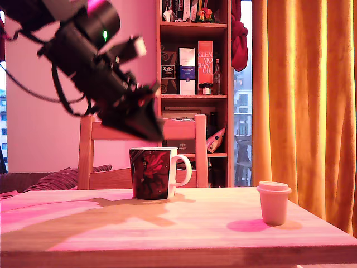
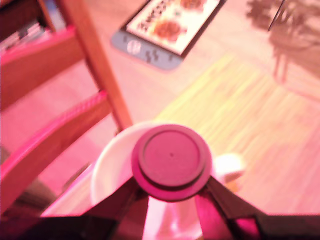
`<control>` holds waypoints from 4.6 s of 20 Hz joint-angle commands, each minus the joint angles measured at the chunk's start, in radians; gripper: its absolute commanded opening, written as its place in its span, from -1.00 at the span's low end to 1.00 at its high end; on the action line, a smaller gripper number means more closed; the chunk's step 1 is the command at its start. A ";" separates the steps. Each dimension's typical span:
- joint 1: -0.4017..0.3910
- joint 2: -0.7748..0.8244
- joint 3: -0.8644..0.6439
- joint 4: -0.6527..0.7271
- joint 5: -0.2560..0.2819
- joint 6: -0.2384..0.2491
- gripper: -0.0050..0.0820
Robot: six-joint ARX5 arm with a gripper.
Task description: Pick up the coffee capsules on the table and drop them inside the coffee cup
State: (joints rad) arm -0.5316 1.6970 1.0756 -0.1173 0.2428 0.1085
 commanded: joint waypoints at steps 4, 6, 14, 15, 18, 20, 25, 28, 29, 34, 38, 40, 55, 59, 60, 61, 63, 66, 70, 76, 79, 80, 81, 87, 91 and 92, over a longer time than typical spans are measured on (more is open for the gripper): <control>0.002 0.011 0.000 0.027 -0.008 -0.003 -0.63; 0.002 0.011 0.000 0.035 -0.008 -0.003 -0.63; 0.002 0.011 0.000 0.000 -0.008 -0.004 -0.61; 0.002 0.011 0.000 -0.011 -0.008 -0.004 -0.54; 0.002 0.011 0.000 -0.021 -0.008 -0.005 0.32; 0.002 0.011 0.000 -0.031 -0.008 -0.003 0.51; 0.002 0.010 0.000 -0.041 0.003 -0.003 0.51; 0.000 0.002 0.000 -0.047 0.011 -0.003 0.49; -0.001 -0.008 0.000 -0.051 0.011 -0.003 0.44; -0.001 -0.090 0.000 -0.069 0.011 0.002 -0.63; -0.001 -0.165 0.000 -0.070 0.014 0.005 -0.94; -0.001 -0.194 0.000 -0.072 0.024 0.010 -0.94; -0.051 -0.381 -0.360 0.117 0.341 0.159 -0.94; -0.088 -0.417 -0.507 0.286 0.358 0.079 -0.94; -0.097 -0.417 -0.537 0.325 0.358 0.061 -0.94; -0.109 -0.417 -0.562 0.354 0.354 0.056 -0.94; -0.141 -0.417 -0.600 0.393 0.346 0.048 -0.94; -0.180 -0.416 -0.615 0.404 0.317 0.054 -0.94; -0.198 -0.414 -0.615 0.409 0.309 0.057 -0.94; -0.198 -0.392 -0.615 0.414 0.268 0.057 -0.94; -0.198 -0.330 -0.615 0.414 0.269 0.056 -0.92; -0.201 -0.309 -0.615 0.417 0.269 0.058 -0.77; -0.202 -0.293 -0.615 0.428 0.268 0.068 -0.52; -0.202 -0.283 -0.613 0.442 0.188 0.102 0.27; -0.202 -0.283 -0.613 0.446 0.173 0.105 0.27; -0.202 -0.283 -0.613 0.445 0.168 0.105 0.27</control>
State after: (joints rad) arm -0.7269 1.4158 0.4725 0.3176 0.4168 0.2089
